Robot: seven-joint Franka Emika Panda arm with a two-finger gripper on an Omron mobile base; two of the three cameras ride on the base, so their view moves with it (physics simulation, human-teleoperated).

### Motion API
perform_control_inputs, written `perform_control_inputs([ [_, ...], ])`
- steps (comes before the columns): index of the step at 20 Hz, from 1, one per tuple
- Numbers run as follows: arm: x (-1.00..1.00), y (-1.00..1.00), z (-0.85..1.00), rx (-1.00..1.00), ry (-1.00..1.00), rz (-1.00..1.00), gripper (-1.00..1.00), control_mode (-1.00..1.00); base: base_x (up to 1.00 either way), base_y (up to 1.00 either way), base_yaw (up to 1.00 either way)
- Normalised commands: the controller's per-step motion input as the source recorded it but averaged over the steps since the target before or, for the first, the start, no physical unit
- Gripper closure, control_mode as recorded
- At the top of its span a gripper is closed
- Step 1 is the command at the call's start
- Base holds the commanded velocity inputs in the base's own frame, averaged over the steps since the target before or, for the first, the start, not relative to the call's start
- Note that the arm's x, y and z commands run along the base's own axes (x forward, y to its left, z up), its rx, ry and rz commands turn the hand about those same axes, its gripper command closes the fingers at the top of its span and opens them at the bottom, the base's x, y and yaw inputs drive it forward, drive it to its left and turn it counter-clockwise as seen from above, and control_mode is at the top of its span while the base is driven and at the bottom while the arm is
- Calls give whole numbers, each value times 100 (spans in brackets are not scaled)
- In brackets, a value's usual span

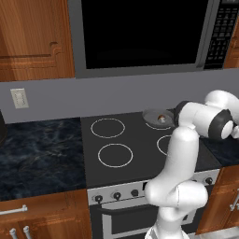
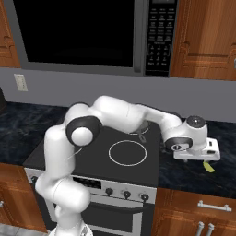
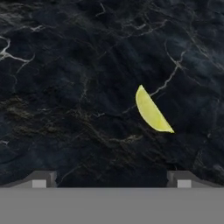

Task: Put the mushroom and lemon wedge in the pan. Then turn on the rear right burner and set the heat to medium.

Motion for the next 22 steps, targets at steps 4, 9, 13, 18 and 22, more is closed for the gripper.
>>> perform_control_inputs([
  [4, 8, -16, 0, 9, 0, 0, -100, -100, 0, 0, 0],
  [9, 13, -16, 0, 9, 0, 0, -100, -100, 0, 0, 0],
  [13, 22, -18, -5, 4, 0, 0, -100, -100, 0, 0, 0],
  [18, 24, -18, -21, 1, 1, 0, -100, -100, 0, 0, 0],
  [22, 1, -3, -32, 0, 0, 3, -100, -100, 0, 0, 0],
])
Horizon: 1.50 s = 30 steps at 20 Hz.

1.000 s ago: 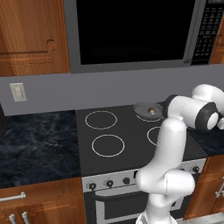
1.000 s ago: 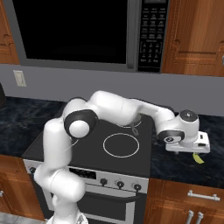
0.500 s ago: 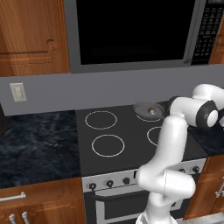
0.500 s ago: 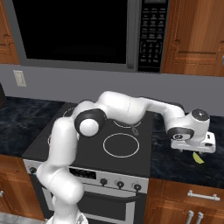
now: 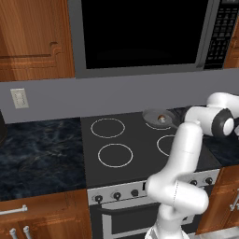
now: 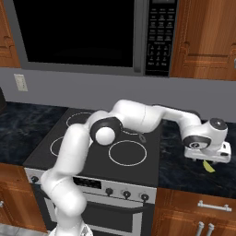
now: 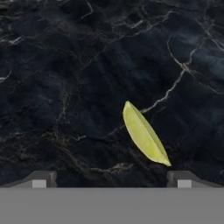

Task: Put the mushroom and lemon wedge in the pan. Then turn on the rear right burner and set the heat to medium.

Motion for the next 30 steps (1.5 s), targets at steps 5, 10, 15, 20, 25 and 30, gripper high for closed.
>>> perform_control_inputs([
  [5, 0, 0, -34, 0, 0, 3, -100, -100, 0, 0, 0],
  [10, 4, 0, -33, 0, 0, 3, -100, -100, 0, 0, 0],
  [15, 14, 0, -6, 0, 0, 4, -100, -100, 0, 0, 0],
  [20, 16, -1, 0, 0, 0, 4, -100, -100, 0, 0, 0],
  [25, 17, -10, 0, 0, 0, 4, -100, -100, 0, 0, 0],
  [30, 15, -18, 0, 0, 0, 3, -100, -100, 0, 0, 0],
])
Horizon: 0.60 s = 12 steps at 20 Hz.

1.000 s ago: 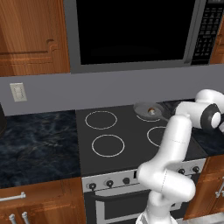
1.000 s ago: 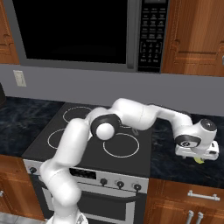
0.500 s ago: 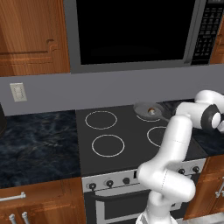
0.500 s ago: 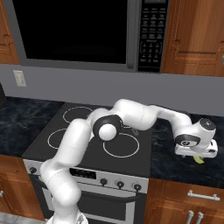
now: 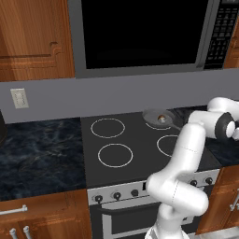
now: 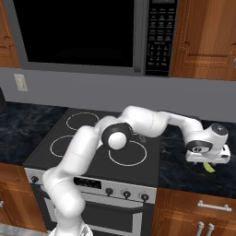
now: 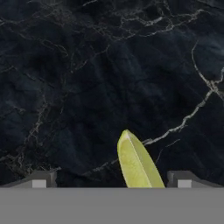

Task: Put the mushroom and lemon wedge in the pan. Then turn on the rear right burner and set the heat to medium.

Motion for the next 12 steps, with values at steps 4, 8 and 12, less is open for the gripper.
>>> perform_control_inputs([
  [4, 23, -20, 0, 0, 0, 1, -100, -100, 0, 0, 0],
  [8, 13, -18, 0, 0, 0, 1, -100, -100, 0, 0, 0],
  [12, 0, -9, 0, 0, 0, 0, -100, -100, 0, 0, 0],
])
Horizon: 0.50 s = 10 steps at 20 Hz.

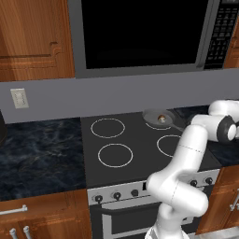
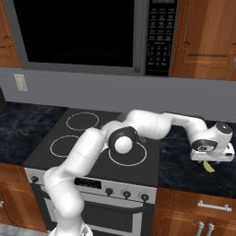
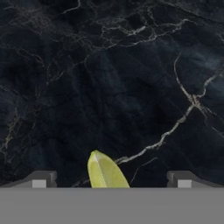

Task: Put the mushroom and lemon wedge in the pan. Then turn on the rear right burner and set the heat to medium.

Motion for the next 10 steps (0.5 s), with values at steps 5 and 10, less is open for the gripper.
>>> perform_control_inputs([
  [5, -7, -3, 0, 0, 4, 0, -100, -100, 0, 0, 0],
  [10, -27, 1, 0, 0, 7, 4, -100, -100, 0, 0, 0],
])
